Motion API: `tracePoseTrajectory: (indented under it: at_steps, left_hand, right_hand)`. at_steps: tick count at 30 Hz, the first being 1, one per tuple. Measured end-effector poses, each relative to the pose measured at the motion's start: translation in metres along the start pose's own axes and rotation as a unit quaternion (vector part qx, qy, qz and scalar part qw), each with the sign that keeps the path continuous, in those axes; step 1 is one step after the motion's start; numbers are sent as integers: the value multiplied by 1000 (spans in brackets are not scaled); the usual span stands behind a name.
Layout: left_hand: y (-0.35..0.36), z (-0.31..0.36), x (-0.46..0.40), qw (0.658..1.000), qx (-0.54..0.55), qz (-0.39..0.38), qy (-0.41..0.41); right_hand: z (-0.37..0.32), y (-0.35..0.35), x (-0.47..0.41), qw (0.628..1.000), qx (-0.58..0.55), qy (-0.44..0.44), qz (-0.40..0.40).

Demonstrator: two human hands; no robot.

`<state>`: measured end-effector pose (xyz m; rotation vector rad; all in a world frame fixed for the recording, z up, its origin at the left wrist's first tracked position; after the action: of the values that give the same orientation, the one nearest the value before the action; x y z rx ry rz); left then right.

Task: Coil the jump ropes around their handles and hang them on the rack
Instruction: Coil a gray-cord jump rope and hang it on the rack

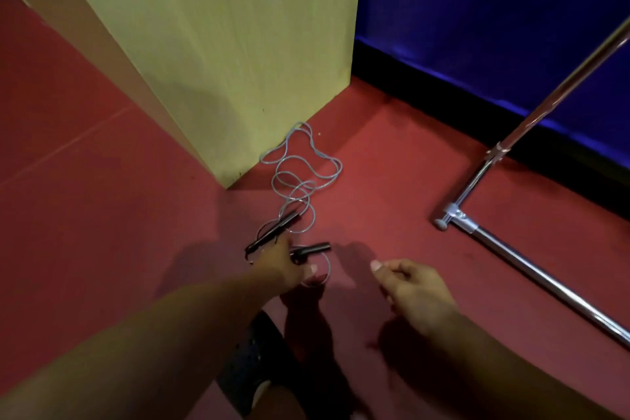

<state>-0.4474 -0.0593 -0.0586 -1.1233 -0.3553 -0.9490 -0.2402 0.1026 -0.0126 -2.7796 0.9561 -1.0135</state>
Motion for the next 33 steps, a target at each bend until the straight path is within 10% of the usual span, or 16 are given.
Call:
tracePoseTrajectory:
  at_steps: [7, 15, 27, 33]
  left_hand:
    - [-9, 12, -48, 989, -38, 146, 9]
    - [1, 11, -64, 974, -189, 122, -31]
    - [73, 135, -5, 967, -217, -92, 101]
    - [51, 287, 121, 968, 27, -127, 213]
  right_hand:
    - [28, 18, -49, 994, -82, 60, 31]
    - [57, 31, -73, 992, -76, 89, 54]
    - [85, -58, 19, 985, 27, 111, 125]
    - [14, -141, 93, 970, -89, 73, 215]
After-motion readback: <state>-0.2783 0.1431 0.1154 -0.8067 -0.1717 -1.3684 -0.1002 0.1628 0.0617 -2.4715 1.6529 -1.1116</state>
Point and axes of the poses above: each hand's wrist, its own x-axis away from the middle knuckle, its own y-axis out of the palm, z = x × y, the point moved 10 cm from there along -x, towards the middle knuckle, and after that the axes turned 5 degrees about -z, right-handed, at the moved point
